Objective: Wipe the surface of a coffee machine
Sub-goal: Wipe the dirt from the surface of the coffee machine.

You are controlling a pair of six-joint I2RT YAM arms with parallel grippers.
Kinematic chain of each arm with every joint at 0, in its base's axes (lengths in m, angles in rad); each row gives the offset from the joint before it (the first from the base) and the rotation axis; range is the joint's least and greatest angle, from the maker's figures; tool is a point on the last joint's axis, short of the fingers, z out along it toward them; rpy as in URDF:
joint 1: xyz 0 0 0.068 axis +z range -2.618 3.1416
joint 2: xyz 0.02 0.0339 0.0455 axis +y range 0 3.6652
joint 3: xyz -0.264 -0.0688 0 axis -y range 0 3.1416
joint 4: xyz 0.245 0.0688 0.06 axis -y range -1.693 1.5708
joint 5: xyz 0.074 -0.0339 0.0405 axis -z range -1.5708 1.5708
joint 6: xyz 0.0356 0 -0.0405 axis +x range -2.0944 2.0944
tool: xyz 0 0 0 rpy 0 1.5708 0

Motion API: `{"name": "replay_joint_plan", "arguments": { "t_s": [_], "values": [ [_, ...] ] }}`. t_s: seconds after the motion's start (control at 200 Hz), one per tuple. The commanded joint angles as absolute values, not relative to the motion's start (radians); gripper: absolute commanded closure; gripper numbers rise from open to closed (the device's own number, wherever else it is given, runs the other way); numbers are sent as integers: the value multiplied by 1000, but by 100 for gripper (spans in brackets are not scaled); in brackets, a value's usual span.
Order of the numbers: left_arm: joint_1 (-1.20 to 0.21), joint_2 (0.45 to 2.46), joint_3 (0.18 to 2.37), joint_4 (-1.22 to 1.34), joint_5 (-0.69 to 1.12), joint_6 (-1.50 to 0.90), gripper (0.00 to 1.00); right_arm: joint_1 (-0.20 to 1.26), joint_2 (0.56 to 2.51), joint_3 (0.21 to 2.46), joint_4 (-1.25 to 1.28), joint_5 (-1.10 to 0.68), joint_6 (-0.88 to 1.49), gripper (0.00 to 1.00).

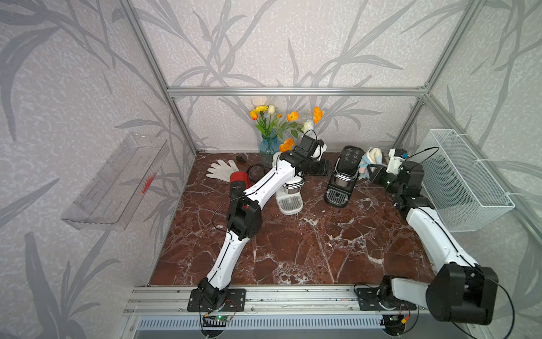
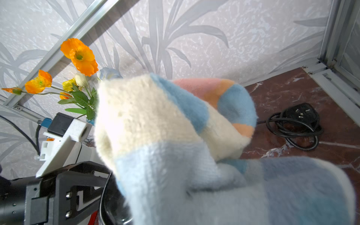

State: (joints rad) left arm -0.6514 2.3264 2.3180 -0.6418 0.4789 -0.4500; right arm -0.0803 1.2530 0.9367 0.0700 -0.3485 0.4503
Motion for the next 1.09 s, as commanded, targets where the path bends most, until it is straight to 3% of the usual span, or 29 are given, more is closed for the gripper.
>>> {"name": "replay_joint_plan", "arguments": {
  "t_s": [0.0, 0.6, 1.09],
  "values": [
    [-663, 2350, 2347, -606, 520, -460, 40, -75, 1293, 948, 89, -373, 445, 100],
    [-691, 2355, 2347, -600, 535, -463, 40, -56, 1527, 845, 168, -380, 441, 100],
    [-703, 2350, 2346, -598, 540, -466, 40, -41, 1356, 827, 35, -355, 413, 100]
  ]
}}
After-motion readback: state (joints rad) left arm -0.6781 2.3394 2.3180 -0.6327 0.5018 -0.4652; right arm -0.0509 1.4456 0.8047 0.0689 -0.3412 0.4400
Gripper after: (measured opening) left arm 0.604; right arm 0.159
